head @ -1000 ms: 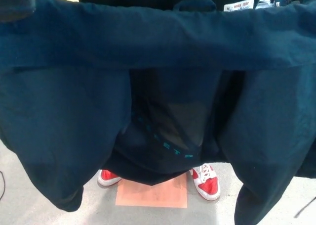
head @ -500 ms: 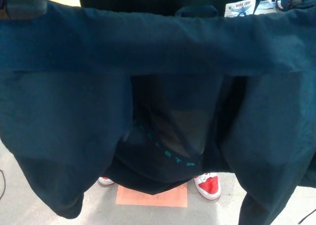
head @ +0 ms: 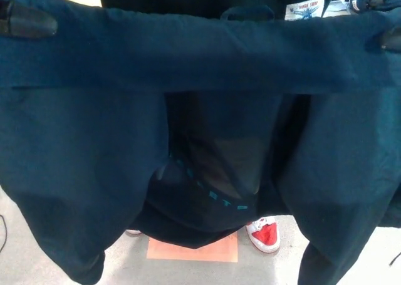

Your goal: A person hands a coat to the robot and the robot grabs it with both hands and holds it while the person wears the coat.

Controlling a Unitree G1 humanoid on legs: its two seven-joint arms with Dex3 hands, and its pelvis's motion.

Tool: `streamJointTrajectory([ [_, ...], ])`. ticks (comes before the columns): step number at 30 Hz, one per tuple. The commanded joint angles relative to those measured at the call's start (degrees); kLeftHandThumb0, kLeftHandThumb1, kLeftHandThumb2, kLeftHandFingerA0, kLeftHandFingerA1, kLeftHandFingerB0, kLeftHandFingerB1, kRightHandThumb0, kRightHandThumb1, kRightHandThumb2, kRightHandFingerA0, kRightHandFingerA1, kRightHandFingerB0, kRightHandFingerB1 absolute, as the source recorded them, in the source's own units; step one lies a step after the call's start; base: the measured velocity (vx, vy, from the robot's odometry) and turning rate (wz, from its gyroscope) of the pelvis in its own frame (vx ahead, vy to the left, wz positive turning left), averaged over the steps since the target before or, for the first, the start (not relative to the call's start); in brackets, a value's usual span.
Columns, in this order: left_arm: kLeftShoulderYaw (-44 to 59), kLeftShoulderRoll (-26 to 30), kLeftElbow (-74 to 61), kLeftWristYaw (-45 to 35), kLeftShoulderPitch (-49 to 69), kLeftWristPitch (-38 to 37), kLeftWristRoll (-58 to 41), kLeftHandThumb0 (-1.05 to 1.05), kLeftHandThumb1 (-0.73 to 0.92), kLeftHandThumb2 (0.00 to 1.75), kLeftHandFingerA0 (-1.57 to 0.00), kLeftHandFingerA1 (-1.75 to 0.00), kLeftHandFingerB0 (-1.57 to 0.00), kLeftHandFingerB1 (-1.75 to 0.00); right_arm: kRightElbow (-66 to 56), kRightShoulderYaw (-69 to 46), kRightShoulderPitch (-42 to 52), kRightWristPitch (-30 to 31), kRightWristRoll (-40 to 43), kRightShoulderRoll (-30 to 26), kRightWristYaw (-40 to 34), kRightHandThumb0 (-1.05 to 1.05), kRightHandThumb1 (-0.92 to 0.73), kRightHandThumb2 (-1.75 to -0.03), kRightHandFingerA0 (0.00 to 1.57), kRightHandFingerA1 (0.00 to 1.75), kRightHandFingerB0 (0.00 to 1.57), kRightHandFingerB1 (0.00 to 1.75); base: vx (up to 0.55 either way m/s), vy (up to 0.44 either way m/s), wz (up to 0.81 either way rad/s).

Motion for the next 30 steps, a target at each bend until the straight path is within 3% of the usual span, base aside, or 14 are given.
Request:
streamJointTrajectory([
  [1,-7.05,2.26,2.36,-27.04,-6.32,12.42,3.19,-0.91,0.59,1.01,-0.02,-0.17,-0.06,-0.22,4.42,9.50,-8.10,15.06,-1.73,1.29,27.40,-0.87,-0.68,-0.61,0.27,0.35,0.02,0.22,0.00,0.000,0.00],
  [3,-7.23,2.31,1.29,-27.86,-5.96,13.48,2.56,-0.92,0.60,1.00,-0.04,-0.17,-0.10,-0.23,3.26,9.65,-8.65,16.69,-0.48,0.72,29.14,-0.88,-0.55,-0.92,0.16,0.45,0.05,0.18,0.00,0.000,0.00],
  [8,-6.78,3.30,-1.02,-29.05,-3.79,15.04,1.33,-0.89,0.58,1.00,-0.03,-0.16,-0.07,-0.23,2.77,10.41,-10.49,18.92,2.04,0.19,34.30,-0.84,-0.55,-0.97,0.06,0.43,0.03,0.16,0.00,0.000,0.00],
  [10,-6.97,3.42,-1.45,-29.77,-3.10,16.09,1.70,-0.92,0.59,0.99,-0.04,-0.14,-0.10,-0.21,2.62,11.45,-11.30,19.71,1.44,0.20,35.96,-0.92,-0.71,-0.63,0.14,0.31,0.02,0.22,0.00,0.000,0.00],
  [12,-7.28,3.31,-1.81,-30.69,-2.79,17.17,2.08,-0.90,0.58,0.99,-0.03,-0.16,-0.08,-0.22,2.65,12.15,-11.61,19.94,1.30,0.30,37.21,-0.85,-0.55,-0.97,0.04,0.42,0.03,0.15,0.00,0.000,0.00],
  [13,-7.48,3.07,-1.88,-30.95,-2.69,17.44,2.25,-0.89,0.57,0.99,-0.03,-0.16,-0.06,-0.22,2.37,12.71,-11.83,20.42,0.75,0.20,37.83,-0.90,-0.72,-0.62,0.16,0.33,0.00,0.22,0.00,0.000,0.00],
  [14,-7.60,2.82,-1.86,-31.09,-2.59,17.55,2.28,-0.88,0.57,0.99,0.00,-0.17,-0.07,-0.23,2.24,12.99,-11.91,20.42,0.50,0.13,38.31,-0.92,-0.58,-0.90,0.09,0.41,0.03,0.16,0.00,0.000,0.00],
  [20,-8.66,1.51,-2.16,-30.87,-0.57,17.22,3.24,-0.91,0.59,0.98,-0.05,-0.21,-0.10,-0.24,2.18,14.49,-12.08,21.42,0.69,0.63,41.28,-0.87,-0.55,-0.94,0.15,0.47,0.00,0.15,0.00,0.000,0.00],
  [21,-9.03,1.32,-2.39,-31.01,-0.32,17.43,3.82,-0.94,0.76,0.64,-0.03,-0.24,-0.11,-0.26,2.34,14.81,-12.19,21.59,0.29,0.89,41.48,-0.90,-0.56,-0.89,0.09,0.42,0.03,0.17,0.00,0.000,0.00],
  [22,-9.90,0.81,-2.43,-31.33,0.01,17.66,4.60,-0.91,0.59,1.00,-0.02,-0.20,-0.10,-0.24,2.47,15.37,-12.19,22.49,-0.19,1.16,41.76,-0.91,-0.56,-0.89,0.12,0.43,0.06,0.16,0.00,0.000,0.00],
  [26,-11.19,-0.26,-2.29,-31.64,0.57,17.75,5.83,-0.91,0.58,0.99,-0.02,-0.23,-0.07,-0.24,1.93,16.05,-11.91,24.07,-0.69,1.18,42.65,-0.86,-0.68,-0.61,0.26,0.38,0.04,0.22,0.00,0.000,0.00],
  [27,-11.73,-0.73,-2.06,-31.61,0.69,17.42,6.33,-0.96,0.78,0.64,-0.06,-0.25,-0.11,-0.25,1.52,16.42,-11.81,24.61,-0.98,0.94,43.14,-0.84,-0.53,-0.90,0.23,0.49,0.05,0.23,0.00,0.000,0.00],
  [28,-12.62,-1.62,-1.53,-31.54,0.99,17.26,6.89,-0.94,0.61,1.00,-0.05,-0.21,-0.12,-0.27,1.26,16.67,-11.40,23.95,-0.92,0.64,43.89,-0.85,-0.56,-0.92,0.25,0.50,0.04,0.29,0.00,0.000,0.00],
  [30,-14.20,-3.38,-0.51,-32.24,0.41,16.98,7.73,-0.93,0.61,1.00,-0.06,-0.23,-0.12,-0.26,0.89,16.47,-10.46,21.63,-1.05,-0.43,44.91,-0.85,-0.56,-0.92,0.20,0.47,0.06,0.33,0.00,0.000,0.00],
])
